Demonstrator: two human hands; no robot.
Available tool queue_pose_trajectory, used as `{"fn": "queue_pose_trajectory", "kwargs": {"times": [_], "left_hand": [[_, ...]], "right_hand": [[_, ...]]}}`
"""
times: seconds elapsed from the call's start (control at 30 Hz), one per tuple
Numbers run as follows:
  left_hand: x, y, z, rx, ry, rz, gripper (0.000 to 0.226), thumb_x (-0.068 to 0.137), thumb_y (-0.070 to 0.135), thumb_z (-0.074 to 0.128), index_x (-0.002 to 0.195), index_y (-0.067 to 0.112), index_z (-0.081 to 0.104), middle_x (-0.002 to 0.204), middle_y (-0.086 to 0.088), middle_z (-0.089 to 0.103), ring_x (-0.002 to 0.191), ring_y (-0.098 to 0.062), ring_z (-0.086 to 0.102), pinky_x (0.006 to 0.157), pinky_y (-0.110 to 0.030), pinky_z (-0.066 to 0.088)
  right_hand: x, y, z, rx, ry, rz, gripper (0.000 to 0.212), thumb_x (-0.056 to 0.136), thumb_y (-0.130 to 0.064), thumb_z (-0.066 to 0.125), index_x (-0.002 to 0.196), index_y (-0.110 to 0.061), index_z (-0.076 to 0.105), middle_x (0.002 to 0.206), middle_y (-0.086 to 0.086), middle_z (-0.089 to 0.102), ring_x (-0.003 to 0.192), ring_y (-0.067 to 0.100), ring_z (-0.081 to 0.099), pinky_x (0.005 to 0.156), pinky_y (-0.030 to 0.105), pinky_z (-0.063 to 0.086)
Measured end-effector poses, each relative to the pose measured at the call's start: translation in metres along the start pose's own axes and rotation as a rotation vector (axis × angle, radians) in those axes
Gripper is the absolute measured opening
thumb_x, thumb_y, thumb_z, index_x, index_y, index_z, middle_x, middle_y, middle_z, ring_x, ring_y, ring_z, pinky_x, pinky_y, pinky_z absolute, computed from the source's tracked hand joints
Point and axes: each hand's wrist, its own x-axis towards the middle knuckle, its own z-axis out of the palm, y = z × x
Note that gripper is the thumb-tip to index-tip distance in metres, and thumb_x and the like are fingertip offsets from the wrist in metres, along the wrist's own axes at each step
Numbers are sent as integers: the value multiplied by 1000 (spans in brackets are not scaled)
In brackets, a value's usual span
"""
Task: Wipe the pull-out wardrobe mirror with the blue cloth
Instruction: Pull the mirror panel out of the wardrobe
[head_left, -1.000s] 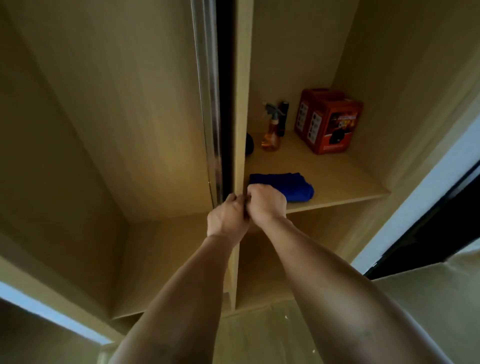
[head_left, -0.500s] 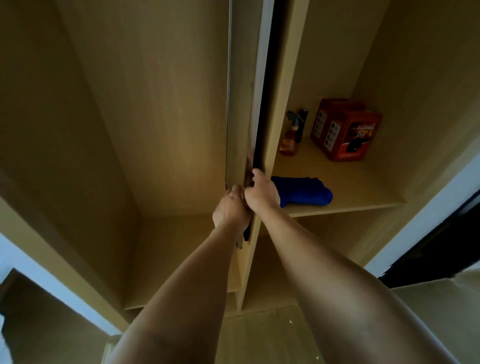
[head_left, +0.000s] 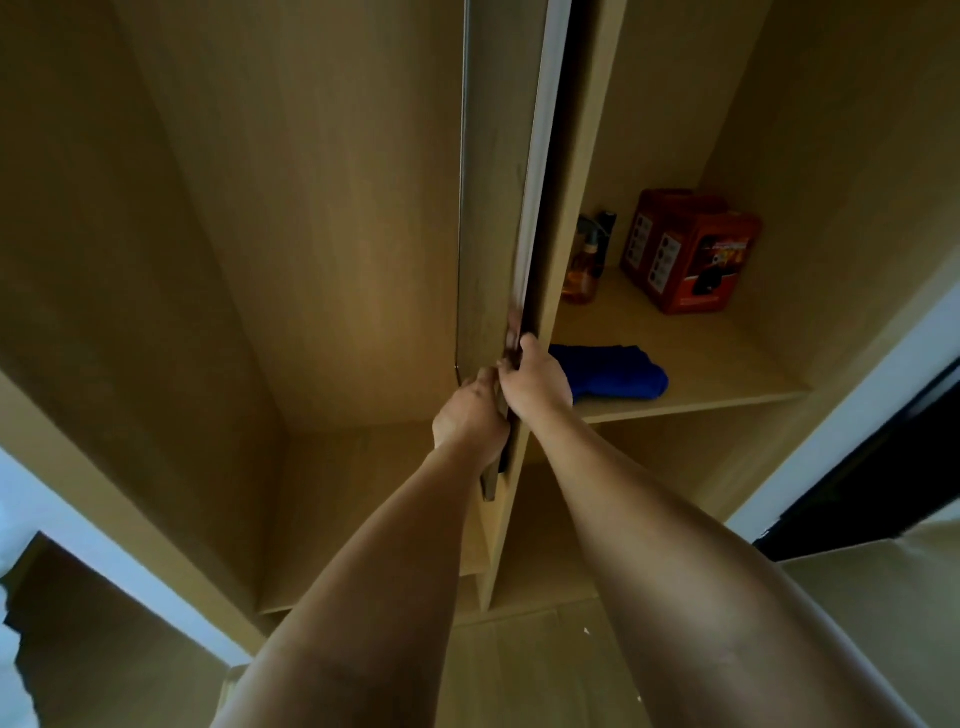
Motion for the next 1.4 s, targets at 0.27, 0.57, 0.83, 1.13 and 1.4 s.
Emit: {"fn": "queue_pose_trajectory", "kwargs": {"times": [0.27,0.57,0.83,1.13,1.4], "left_hand": [[-35,-2,2,44,-8,80,46,94,22,46,137,25,33,116,-4,61,96,-20,62,55,-24,41],[-77,16,-11,161,121,148,32,91,23,54,122,24,52,107,3,59,82,-14,59,59,-25,43],[-125,34,-8,178,172,120,25,90,23,54,115,26,56,103,5,60,83,-14,60,59,-24,39],[-177,52,-5,181,221,91,20,91,25,52,110,24,59,89,7,56,71,-13,54,56,-24,42],[-216,64,4,153,317,60,16,89,25,53,102,24,62,89,4,62,75,-17,60,56,-26,40]], "right_hand": [[-34,10,-1,-4,123,3,23,95,-39,46,109,-20,51,96,0,63,89,20,62,67,33,50],[-74,29,-19,-5,95,-85,24,98,-37,40,111,-21,52,94,-4,59,79,12,53,62,26,40],[-113,48,-34,-8,75,-145,26,98,-38,39,111,-21,52,98,0,62,89,19,61,63,28,42],[-151,67,-51,2,60,-205,26,96,-41,41,109,-24,53,92,-4,61,77,14,56,60,27,42],[-184,83,-64,-7,62,-271,22,96,-40,42,104,-22,52,82,-8,50,74,12,49,62,29,41]]}}
